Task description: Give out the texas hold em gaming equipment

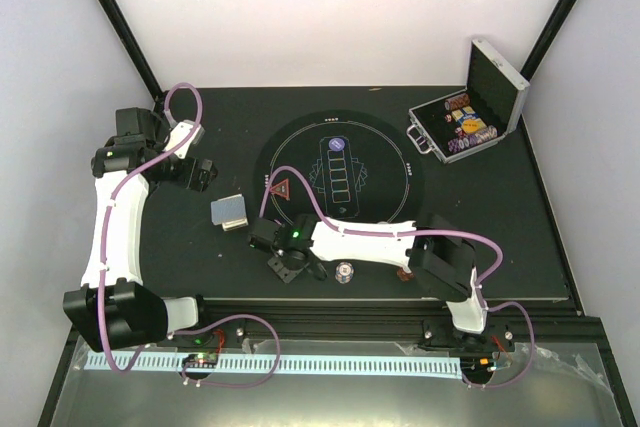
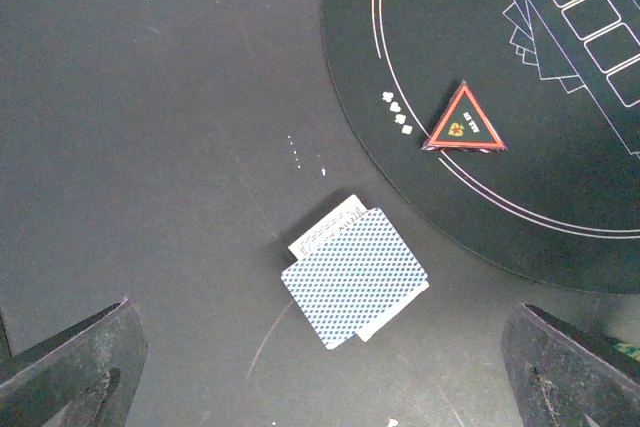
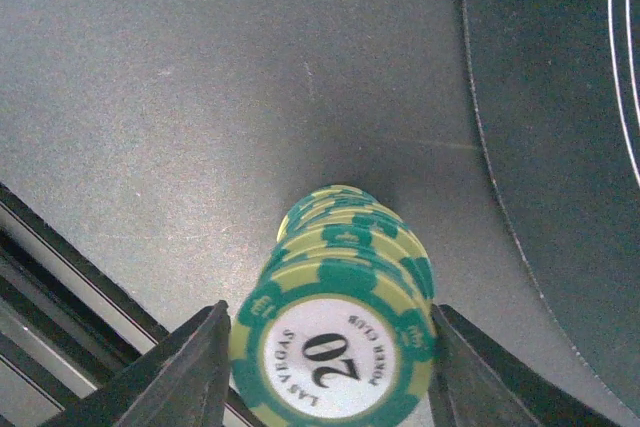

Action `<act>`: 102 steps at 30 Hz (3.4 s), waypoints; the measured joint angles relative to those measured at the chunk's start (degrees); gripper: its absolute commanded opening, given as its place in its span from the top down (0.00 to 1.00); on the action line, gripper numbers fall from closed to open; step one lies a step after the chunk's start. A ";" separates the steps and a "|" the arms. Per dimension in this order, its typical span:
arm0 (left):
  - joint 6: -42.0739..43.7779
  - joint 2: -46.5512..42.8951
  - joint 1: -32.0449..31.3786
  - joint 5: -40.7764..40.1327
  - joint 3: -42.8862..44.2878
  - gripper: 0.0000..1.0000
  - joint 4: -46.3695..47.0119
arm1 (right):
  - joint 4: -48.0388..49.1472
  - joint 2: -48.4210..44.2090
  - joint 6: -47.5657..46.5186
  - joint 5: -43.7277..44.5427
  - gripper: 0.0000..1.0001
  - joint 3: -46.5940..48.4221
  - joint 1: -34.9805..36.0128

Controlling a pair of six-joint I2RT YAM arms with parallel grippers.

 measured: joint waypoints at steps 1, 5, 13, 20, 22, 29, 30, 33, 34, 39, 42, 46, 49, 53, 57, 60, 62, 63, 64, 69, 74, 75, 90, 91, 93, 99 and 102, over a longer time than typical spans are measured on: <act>0.04 0.00 0.02 0.00 0.00 0.01 0.00 | 0.07 0.00 0.09 0.00 0.49 0.00 0.00; 0.37 0.00 0.02 0.04 0.00 0.01 0.00 | 0.04 0.00 0.09 0.13 0.52 0.00 -0.02; 0.96 -0.15 0.04 0.09 -0.09 0.01 -0.02 | -0.61 0.00 -0.15 0.87 0.65 0.37 -0.02; 3.85 -1.25 1.20 1.70 -1.18 0.01 -0.15 | -2.78 -1.46 -0.57 1.44 0.70 2.67 -2.40; 5.22 -1.20 2.23 2.03 -1.49 0.01 -0.31 | -3.45 -2.73 -1.09 1.36 0.71 3.72 -4.63; 8.79 -1.20 5.77 4.44 -1.75 0.01 -1.20 | -4.79 -2.56 -4.50 0.68 0.74 12.90 -14.86; 9.05 -1.20 5.92 4.68 -2.14 0.01 -1.22 | -4.87 -1.42 -5.03 0.61 0.74 15.08 -16.33; 9.25 -1.42 5.92 5.11 -3.82 0.01 -1.16 | -4.83 2.78 -6.43 0.42 0.74 20.57 -19.56; 9.33 -1.68 5.92 5.27 -4.72 0.01 -1.18 | -4.98 4.52 -6.80 0.37 0.74 22.29 -20.55; 9.42 -2.67 5.92 6.16 -6.19 0.01 -1.36 | -5.51 14.16 -8.46 -0.13 0.74 28.52 -24.06; 9.42 -2.89 5.92 6.56 -6.19 0.01 -1.38 | -6.08 18.75 -9.25 -0.48 0.74 29.86 -24.87; 9.40 -2.89 5.95 6.99 -6.19 0.01 -1.38 | -6.75 23.34 -9.79 -0.92 0.74 31.30 -24.96; 9.40 -2.89 5.95 7.34 -6.16 0.01 -1.38 | -7.04 25.27 -10.05 -1.55 0.74 31.91 -24.92; 9.40 -2.89 5.95 7.43 -6.10 0.01 -1.38 | -7.76 26.69 -10.25 -2.19 0.74 34.40 -24.94; 9.40 -2.86 5.95 7.41 -5.60 0.01 -1.44 | -7.50 28.87 -10.27 -3.26 0.74 37.64 -24.92; 9.40 -2.84 5.97 7.41 -4.85 0.01 -1.44 | -7.93 29.68 -10.08 -3.93 0.74 39.12 -24.92; 9.40 -2.84 5.97 7.41 -4.59 0.01 -1.42 | -8.20 30.53 -9.68 -4.68 0.74 40.57 -24.98; 9.40 -2.84 5.99 7.41 -4.48 0.01 -1.42 | -8.41 30.84 -9.35 -4.90 0.74 41.22 -25.03; 9.38 -2.84 5.97 7.41 -4.42 0.01 -1.42 | -8.52 31.12 -9.11 -5.18 0.74 41.75 -25.05; 9.38 -2.84 5.99 7.41 -4.13 0.01 -1.51 | -8.48 32.52 -8.33 -6.34 0.72 44.19 -25.07; 9.38 -2.84 5.97 7.43 -4.04 0.01 -1.62 | -8.39 32.57 -8.33 -5.92 0.55 44.02 -25.03; 9.38 -2.84 5.97 7.48 -4.04 0.01 -1.64 | -8.20 32.46 -8.35 -5.75 0.50 43.76 -25.03; 9.57 -2.99 5.99 10.86 -2.86 0.01 -3.48 | -8.55 21.59 -10.69 -0.59 0.24 32.46 -24.57; 9.57 -3.02 5.99 11.06 -2.86 0.01 -3.48 | -8.02 18.27 -10.78 -0.33 0.21 29.31 -24.33; 9.60 -2.99 5.99 11.41 -2.86 0.01 -3.50 | -7.08 11.76 -10.54 0.07 0.17 23.52 -23.37; 9.60 -2.99 5.99 11.82 -2.86 0.01 -3.67 | -1.95 -5.73 -8.17 -0.33 0.10 5.53 -14.29; 9.60 -2.99 5.99 11.96 -2.86 0.01 -3.78 | 0.44 -7.48 -6.21 -1.77 0.07 0.00 -8.76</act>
